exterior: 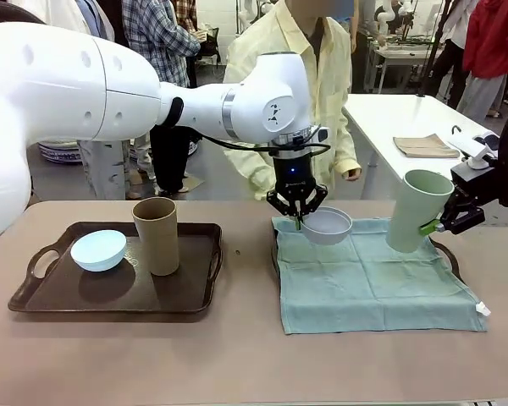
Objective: Set up a tray with a mat and arrange the tableware.
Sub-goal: Place the Picnic Bowl and Reusable plastic cup back onto the Handle tray in front of the human's position.
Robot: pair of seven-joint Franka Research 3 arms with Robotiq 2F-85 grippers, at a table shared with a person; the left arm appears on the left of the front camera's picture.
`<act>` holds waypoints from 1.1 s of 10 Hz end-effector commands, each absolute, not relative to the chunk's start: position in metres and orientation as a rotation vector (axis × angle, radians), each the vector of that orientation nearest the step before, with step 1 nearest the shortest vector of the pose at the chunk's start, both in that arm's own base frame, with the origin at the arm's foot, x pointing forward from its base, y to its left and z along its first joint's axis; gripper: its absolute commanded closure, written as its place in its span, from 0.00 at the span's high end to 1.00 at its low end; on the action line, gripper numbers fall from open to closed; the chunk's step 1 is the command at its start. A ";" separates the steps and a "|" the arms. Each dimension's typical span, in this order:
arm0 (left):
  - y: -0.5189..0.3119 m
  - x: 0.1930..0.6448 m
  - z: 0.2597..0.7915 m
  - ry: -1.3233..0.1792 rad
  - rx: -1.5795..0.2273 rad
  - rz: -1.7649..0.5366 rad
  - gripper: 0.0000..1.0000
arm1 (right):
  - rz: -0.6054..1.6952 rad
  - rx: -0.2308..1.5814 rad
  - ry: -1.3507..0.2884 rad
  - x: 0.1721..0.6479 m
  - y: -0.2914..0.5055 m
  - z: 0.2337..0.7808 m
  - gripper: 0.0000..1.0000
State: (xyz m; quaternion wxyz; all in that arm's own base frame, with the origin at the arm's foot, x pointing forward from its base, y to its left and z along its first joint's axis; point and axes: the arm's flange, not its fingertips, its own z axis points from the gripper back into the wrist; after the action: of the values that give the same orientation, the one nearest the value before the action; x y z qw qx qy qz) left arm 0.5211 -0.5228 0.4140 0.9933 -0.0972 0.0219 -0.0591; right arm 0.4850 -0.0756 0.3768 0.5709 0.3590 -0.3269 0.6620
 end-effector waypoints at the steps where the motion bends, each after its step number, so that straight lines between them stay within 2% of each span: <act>1: -0.526 0.521 0.406 0.015 -0.197 -0.126 0.04 | 1.550 0.866 -0.767 0.491 -0.076 0.363 0.84; 4: -0.535 0.523 0.381 -0.062 -0.217 -0.203 0.04 | 1.542 0.887 -0.747 0.502 -0.070 0.332 0.84; 11: -0.547 0.523 0.356 -0.018 -0.201 -0.225 0.04 | 1.555 0.873 -0.701 0.514 -0.060 0.291 0.84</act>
State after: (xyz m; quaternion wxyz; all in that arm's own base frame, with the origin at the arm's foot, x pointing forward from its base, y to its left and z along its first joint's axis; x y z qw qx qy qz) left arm 0.5227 -0.5458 0.3560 0.9886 -0.1059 -0.0095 -0.1067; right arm 0.5081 -0.0607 0.2977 0.5806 0.3782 -0.2944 0.6582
